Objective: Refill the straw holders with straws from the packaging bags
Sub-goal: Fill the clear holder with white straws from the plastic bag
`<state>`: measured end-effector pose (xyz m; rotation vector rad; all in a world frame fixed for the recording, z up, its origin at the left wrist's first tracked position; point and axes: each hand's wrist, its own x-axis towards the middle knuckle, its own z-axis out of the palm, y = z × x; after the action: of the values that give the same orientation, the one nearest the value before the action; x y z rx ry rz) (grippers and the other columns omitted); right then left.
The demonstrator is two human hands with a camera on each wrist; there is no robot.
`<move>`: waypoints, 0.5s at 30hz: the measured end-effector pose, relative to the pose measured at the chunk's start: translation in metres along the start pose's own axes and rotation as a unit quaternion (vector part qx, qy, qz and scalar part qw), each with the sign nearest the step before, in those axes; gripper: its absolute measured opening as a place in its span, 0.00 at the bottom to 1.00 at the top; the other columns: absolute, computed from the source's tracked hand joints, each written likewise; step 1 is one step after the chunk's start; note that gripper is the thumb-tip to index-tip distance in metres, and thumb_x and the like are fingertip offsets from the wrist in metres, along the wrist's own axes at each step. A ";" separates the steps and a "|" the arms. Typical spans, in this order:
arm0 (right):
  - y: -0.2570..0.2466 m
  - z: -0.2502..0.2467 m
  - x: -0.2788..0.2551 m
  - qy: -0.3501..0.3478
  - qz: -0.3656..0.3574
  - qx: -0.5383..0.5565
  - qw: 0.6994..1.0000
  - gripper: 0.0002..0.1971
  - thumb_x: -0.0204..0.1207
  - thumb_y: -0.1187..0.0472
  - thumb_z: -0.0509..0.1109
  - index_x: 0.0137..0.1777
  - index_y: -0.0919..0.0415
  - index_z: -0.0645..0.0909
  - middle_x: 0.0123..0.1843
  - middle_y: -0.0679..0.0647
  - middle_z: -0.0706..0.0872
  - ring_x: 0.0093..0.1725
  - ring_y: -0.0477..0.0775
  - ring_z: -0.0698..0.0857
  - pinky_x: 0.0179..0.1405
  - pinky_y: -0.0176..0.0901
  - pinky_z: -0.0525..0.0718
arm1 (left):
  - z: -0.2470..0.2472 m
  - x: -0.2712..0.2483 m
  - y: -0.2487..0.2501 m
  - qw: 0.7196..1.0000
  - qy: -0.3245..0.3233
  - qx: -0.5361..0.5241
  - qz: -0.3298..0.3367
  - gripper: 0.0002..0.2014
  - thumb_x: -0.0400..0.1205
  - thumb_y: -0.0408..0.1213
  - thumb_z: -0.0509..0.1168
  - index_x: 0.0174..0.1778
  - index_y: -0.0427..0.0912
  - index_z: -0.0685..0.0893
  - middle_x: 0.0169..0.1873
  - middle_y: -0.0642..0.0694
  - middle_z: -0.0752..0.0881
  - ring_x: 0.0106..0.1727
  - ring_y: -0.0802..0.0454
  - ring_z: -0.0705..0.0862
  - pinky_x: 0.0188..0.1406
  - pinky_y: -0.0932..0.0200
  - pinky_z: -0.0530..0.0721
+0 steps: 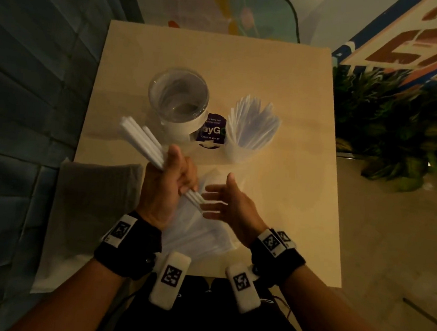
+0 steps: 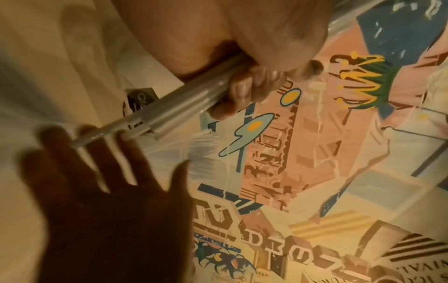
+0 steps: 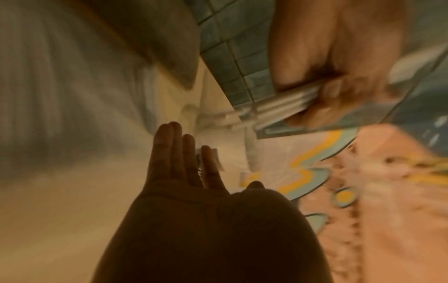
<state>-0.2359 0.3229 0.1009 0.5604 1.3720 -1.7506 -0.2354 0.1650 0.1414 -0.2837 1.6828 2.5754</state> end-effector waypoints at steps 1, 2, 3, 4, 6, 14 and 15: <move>0.004 0.003 0.002 -0.013 0.024 0.051 0.998 0.37 0.83 0.32 0.50 0.66 0.67 0.79 0.64 0.67 0.86 0.60 0.67 0.88 0.63 0.60 0.86 | 0.003 0.000 0.000 1.000 -0.004 -0.010 0.005 0.25 0.77 0.65 0.65 0.24 0.51 0.70 0.19 0.53 0.66 0.20 0.55 0.64 0.26 0.61 0.74; 0.006 0.006 0.003 -0.026 0.040 0.104 0.993 0.39 0.82 0.32 0.51 0.69 0.69 0.77 0.66 0.69 0.84 0.62 0.69 0.87 0.66 0.62 0.83 | 0.006 -0.001 -0.002 1.000 -0.005 -0.012 0.006 0.25 0.77 0.65 0.66 0.24 0.50 0.70 0.19 0.53 0.66 0.20 0.55 0.64 0.27 0.61 0.74; 0.007 0.010 0.004 -0.039 0.048 0.152 0.987 0.40 0.82 0.31 0.51 0.71 0.70 0.75 0.68 0.71 0.83 0.64 0.70 0.86 0.70 0.64 0.81 | 0.009 -0.002 -0.006 1.000 -0.008 -0.008 0.003 0.26 0.77 0.65 0.66 0.24 0.50 0.70 0.19 0.53 0.66 0.20 0.55 0.64 0.28 0.59 0.73; 0.006 0.014 0.003 -0.054 0.050 0.193 0.978 0.42 0.82 0.31 0.50 0.72 0.71 0.74 0.70 0.72 0.81 0.66 0.70 0.84 0.72 0.66 0.78 | 0.012 -0.003 -0.008 1.000 -0.007 -0.004 -0.003 0.26 0.78 0.64 0.66 0.24 0.50 0.70 0.19 0.52 0.65 0.21 0.54 0.63 0.28 0.57 0.72; 0.003 0.022 0.002 -0.088 0.046 0.245 0.964 0.43 0.82 0.30 0.50 0.74 0.72 0.72 0.74 0.74 0.76 0.71 0.70 0.81 0.74 0.68 0.75 | 0.015 -0.006 -0.012 1.000 -0.002 0.019 -0.001 0.27 0.79 0.63 0.66 0.24 0.48 0.69 0.19 0.49 0.64 0.21 0.52 0.63 0.29 0.54 0.69; -0.022 0.007 -0.017 -0.044 -0.143 -0.050 0.988 0.29 0.82 0.38 0.60 0.69 0.60 0.80 0.65 0.57 0.87 0.66 0.56 0.85 0.72 0.62 0.79 | 0.005 -0.012 -0.015 0.986 0.018 0.160 -0.051 0.22 0.80 0.55 0.65 0.21 0.49 0.76 0.18 0.52 0.70 0.20 0.53 0.69 0.23 0.61 0.70; -0.027 0.004 -0.024 -0.061 -0.183 -0.078 0.978 0.24 0.82 0.44 0.64 0.69 0.61 0.80 0.65 0.56 0.87 0.66 0.55 0.85 0.70 0.60 0.81 | 0.005 -0.013 -0.015 0.980 0.007 0.187 -0.073 0.22 0.78 0.56 0.66 0.23 0.46 0.78 0.19 0.48 0.72 0.22 0.51 0.71 0.24 0.60 0.71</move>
<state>-0.2441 0.3288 0.1360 0.1140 1.5815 -1.9057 -0.2211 0.1763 0.1320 -0.3857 2.0181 2.1054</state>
